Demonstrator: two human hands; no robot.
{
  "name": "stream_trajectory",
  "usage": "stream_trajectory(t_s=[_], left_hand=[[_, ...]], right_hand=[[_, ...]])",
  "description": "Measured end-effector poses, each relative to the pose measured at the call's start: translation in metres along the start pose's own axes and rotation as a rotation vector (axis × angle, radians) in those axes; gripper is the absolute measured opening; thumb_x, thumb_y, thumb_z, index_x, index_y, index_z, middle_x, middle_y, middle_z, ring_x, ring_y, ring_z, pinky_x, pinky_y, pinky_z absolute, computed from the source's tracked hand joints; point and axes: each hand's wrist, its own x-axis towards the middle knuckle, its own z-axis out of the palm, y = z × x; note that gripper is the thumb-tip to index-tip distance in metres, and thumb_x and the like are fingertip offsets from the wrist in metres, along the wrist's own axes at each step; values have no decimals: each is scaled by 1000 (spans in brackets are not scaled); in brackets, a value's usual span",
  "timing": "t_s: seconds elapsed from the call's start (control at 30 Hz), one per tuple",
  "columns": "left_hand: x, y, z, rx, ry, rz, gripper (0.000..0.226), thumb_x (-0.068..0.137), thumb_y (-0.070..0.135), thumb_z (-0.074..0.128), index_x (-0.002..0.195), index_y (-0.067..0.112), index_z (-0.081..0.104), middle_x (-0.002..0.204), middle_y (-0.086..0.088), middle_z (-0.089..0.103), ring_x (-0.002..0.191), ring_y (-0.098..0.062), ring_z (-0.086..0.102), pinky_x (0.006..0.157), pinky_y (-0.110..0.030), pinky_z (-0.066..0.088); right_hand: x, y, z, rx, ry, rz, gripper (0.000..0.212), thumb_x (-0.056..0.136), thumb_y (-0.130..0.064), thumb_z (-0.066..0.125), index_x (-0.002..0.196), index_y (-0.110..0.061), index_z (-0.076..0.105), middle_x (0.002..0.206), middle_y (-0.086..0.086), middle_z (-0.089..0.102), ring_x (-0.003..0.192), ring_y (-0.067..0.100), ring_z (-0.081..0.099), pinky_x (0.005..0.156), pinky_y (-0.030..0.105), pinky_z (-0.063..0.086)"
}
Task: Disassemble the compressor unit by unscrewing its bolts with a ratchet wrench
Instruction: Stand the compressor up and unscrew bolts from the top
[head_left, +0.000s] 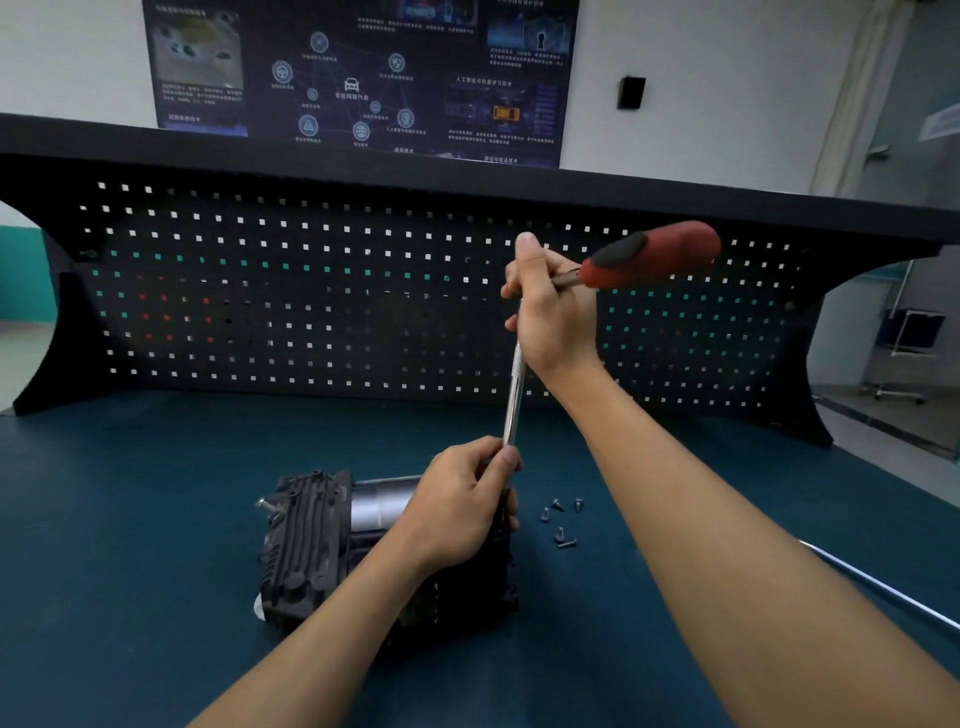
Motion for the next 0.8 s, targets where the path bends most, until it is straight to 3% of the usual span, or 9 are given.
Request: stream_trajectory(t_s=[0.03,0.13,0.27,0.37,0.47,0.53,0.63,0.73,0.8], left_hand=[[0,0,0,0,0,0,26,104,32,44,91,15,59,69,-10,70,64,-22,71,62,-27,50],[0,1,0,7,8,8,26,104,32,45,91,14,59,69,-9,70,62,-21,71,59,-23,50],[-1,0,0,30,16,27,27,104,33,46,91,14,60,67,-6,70,61,-16,70,57,-20,48],[-1,-1,0,37,32,31,29,104,34,45,90,14,60,67,-6,70,60,-15,70,57,-22,48],[-1,-1,1,9,43,16,29,104,34,45,89,13,59,67,-8,69,61,-19,71,60,-30,52],[-1,-2,2,3,46,12,29,104,34,45,89,14,59,66,-7,69,61,-19,71,61,-33,54],[-2,-3,1,-11,40,13,28,104,36,45,90,15,59,66,-6,70,62,-19,71,61,-32,53],[-1,-5,0,-43,20,4,28,104,38,44,92,16,58,67,-5,70,64,-20,71,62,-32,54],[-1,-6,-1,-81,8,-1,29,104,37,43,94,15,58,67,-5,69,65,-22,72,64,-34,55]], right_hand=[[-1,0,0,-22,-6,-41,54,102,-30,49,61,7,47,56,3,45,51,7,45,50,33,39],[-4,-3,0,-213,-17,-126,43,100,-21,52,58,-15,43,53,-8,43,49,12,43,51,29,33],[-10,-9,6,-778,21,-260,27,99,-31,48,75,-20,48,75,-6,51,70,18,51,55,29,35],[-14,-14,13,-1081,-38,-257,8,96,-26,52,97,-18,52,96,-2,54,88,20,48,59,33,35],[-14,-16,19,-1248,-127,-200,31,84,-13,64,111,-17,48,110,3,52,99,24,46,60,33,32],[-12,-17,22,-1267,-176,-167,41,80,-14,69,115,-17,47,115,4,51,103,26,46,62,34,33],[-10,-15,21,-1180,-201,-156,33,84,-22,68,110,-20,48,110,1,50,101,24,45,64,34,34],[-8,-11,18,-968,-185,-147,18,87,-31,63,88,-25,46,95,-7,48,92,18,44,61,28,33],[-7,-11,17,-722,-154,-101,30,86,-33,67,71,-26,43,79,-10,47,78,14,46,56,26,31]])
